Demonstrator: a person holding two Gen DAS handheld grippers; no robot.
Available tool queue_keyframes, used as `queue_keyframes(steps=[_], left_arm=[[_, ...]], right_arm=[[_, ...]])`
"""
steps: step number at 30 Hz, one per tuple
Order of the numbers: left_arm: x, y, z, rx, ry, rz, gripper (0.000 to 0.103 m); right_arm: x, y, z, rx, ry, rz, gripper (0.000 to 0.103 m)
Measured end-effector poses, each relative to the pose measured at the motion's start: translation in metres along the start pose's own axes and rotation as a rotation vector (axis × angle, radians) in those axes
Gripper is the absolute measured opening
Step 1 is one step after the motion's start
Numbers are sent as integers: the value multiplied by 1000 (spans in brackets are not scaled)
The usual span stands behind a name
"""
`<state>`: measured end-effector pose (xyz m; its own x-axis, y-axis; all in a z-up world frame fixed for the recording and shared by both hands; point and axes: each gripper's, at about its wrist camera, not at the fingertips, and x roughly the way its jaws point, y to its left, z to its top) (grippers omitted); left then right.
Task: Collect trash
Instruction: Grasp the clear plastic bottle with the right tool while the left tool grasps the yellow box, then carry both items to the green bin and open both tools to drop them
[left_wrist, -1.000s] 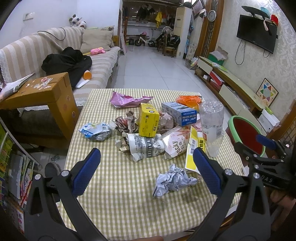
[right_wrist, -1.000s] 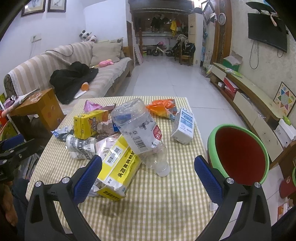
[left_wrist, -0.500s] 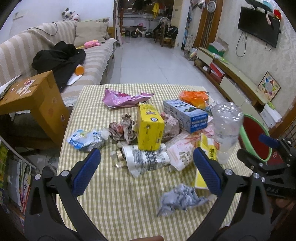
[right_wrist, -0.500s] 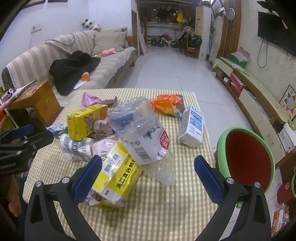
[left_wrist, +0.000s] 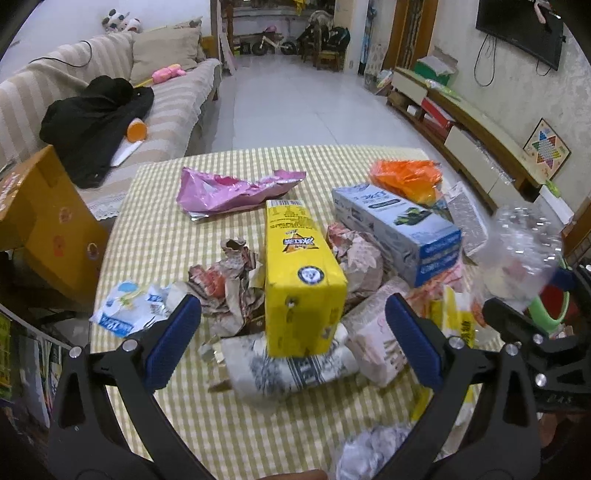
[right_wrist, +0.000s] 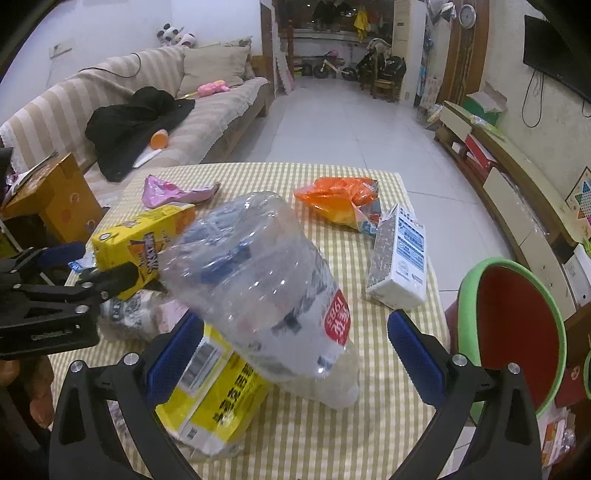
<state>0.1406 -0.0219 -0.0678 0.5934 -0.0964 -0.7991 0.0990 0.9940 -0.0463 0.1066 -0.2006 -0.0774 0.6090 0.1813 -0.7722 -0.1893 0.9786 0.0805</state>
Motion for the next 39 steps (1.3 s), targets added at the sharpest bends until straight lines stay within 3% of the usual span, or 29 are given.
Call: queue_keyframes(steps=[4,7,10,12,13,29,39], left_arm=[[8,1,4,-6,5,14,94],[14,0,7,-5,19,15,79],[18,0,8,0,37,13,59],[18,-1,7,8,40,18,42],[18,-2,7,11,40,18,39],[-44,4,19,-20,-79,30,36],[-89,-21,35,-4,-131,-53,36]], right_arm=[[9,-1,3,-4,-2,12,96],[13,-4,4,4,11,30,90],[16,-6,4,11,24,53,72],[14,-7,4,9,19,54,69],[15,-7,4,7,13,49,69],[-31,-30,21,76,-85,99,66],[-87,-69,34,151,-146,131,66]])
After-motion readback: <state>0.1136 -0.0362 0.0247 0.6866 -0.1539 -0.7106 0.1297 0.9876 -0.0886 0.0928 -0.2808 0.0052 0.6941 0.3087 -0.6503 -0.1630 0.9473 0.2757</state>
